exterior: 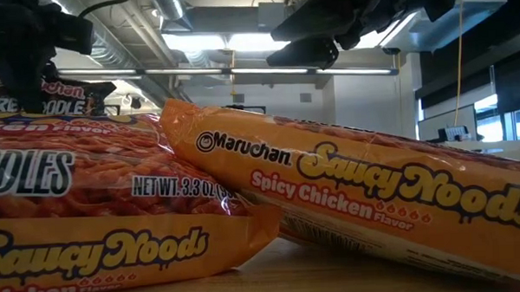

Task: Sort Maruchan noodles
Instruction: Put the black noodle pack into the left white bin

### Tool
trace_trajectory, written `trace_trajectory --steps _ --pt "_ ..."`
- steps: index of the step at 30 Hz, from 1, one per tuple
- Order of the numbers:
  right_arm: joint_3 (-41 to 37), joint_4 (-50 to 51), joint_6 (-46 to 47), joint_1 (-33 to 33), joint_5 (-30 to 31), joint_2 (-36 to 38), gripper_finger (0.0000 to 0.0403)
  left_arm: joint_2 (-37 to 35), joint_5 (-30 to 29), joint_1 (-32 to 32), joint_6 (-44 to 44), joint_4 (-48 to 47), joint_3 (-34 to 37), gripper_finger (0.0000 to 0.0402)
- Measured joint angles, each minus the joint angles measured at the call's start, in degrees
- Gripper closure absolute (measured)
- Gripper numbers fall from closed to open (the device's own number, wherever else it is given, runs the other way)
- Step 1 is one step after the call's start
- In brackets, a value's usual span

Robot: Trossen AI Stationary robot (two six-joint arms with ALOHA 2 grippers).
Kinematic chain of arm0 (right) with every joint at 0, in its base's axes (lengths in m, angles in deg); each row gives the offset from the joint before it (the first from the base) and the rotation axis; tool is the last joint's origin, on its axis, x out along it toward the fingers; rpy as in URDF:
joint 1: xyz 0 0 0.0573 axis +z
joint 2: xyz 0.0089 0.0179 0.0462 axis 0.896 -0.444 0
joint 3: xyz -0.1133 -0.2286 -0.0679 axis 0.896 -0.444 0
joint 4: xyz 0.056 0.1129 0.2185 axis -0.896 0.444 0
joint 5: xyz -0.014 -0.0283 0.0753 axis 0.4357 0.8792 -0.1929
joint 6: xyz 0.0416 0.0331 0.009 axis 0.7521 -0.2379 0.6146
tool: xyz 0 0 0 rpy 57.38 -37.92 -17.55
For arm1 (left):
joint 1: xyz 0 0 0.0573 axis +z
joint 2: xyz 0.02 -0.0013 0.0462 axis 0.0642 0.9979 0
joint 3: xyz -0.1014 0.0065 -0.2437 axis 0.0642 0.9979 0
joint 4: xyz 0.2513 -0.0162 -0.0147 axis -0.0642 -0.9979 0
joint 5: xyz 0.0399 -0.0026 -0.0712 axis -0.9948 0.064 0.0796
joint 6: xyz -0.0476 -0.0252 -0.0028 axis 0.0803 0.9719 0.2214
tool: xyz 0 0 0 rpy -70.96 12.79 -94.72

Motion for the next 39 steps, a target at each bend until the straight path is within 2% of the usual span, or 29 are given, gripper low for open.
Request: trace_trajectory --steps 6,13,22,32,39 --pt "0.0 0.0 0.0 0.0 0.0 0.0 0.0111 0.0 2.7 0.0 0.0 -1.7 -0.9 0.0277" --pt "0.0 0.0 0.0 0.0 0.0 0.0 0.0111 0.0 2.7 0.0 0.1 -5.6 -4.7 0.0277" --pt "0.0 0.0 0.0 0.0 0.0 0.0 0.0111 0.0 2.9 0.0 0.0 -6.2 -5.1 0.0277" --pt "0.0 0.0 0.0 0.0 0.0 0.0 0.0111 0.0 2.9 0.0 0.0 -2.2 0.7 0.0277" --pt "0.0 0.0 0.0 0.0 0.0 0.0 0.0111 0.0 3.2 0.0 -0.3 -1.0 2.1 0.0277"
